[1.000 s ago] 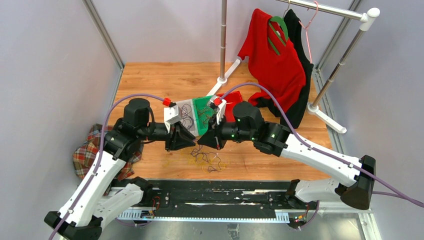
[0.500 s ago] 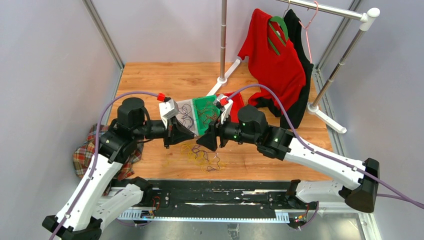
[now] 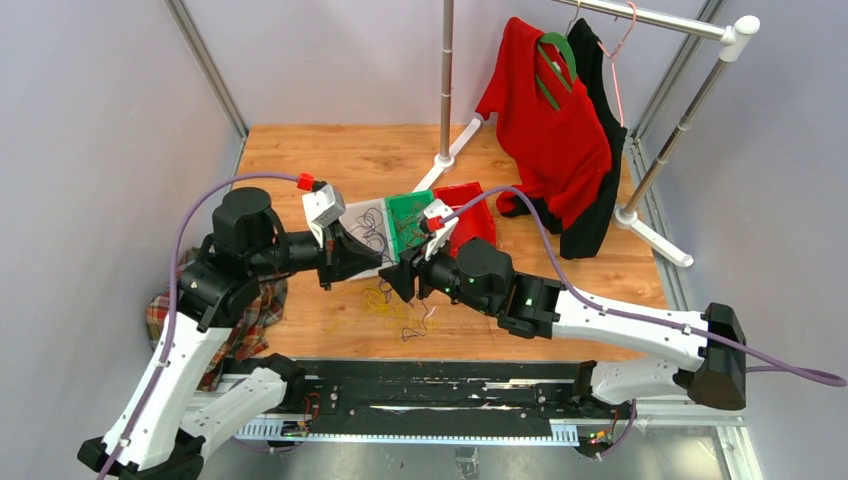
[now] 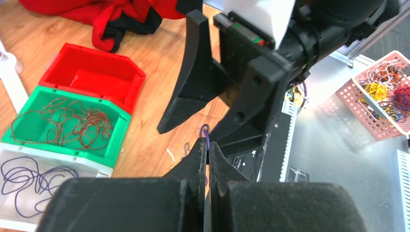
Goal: Untangle the cables
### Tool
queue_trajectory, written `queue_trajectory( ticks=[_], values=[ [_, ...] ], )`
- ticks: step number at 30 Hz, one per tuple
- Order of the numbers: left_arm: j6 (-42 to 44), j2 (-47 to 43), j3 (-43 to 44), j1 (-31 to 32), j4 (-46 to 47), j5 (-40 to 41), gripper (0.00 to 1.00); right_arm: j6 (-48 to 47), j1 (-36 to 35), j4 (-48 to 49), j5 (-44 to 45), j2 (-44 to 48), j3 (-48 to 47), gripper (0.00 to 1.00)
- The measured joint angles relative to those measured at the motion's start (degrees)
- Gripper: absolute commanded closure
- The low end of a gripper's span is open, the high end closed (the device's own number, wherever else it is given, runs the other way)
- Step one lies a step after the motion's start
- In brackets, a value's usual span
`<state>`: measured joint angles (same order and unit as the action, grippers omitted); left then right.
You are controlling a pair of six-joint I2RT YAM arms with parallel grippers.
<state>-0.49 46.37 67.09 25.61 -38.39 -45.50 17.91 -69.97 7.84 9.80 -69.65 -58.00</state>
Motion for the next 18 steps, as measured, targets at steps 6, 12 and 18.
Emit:
queue_trajectory(
  ticks=[6,12,18],
  values=[
    [1.95,1.62,5.16,0.0,-3.65,-2.23,1.0,-1.55,-0.24,4.87,5.31,-3.06,0.76,0.5],
    [2.08,3.58,11.96,0.02,-5.03,-5.14,1.0,-2.36,-0.76,8.59,7.76,-6.64,2.86,0.68],
    [2.27,5.01,18.56,0.02,-5.35,-5.42,1.0,-2.19,-0.81,11.04,9.75,-7.06,6.6,0.83]
  ],
)
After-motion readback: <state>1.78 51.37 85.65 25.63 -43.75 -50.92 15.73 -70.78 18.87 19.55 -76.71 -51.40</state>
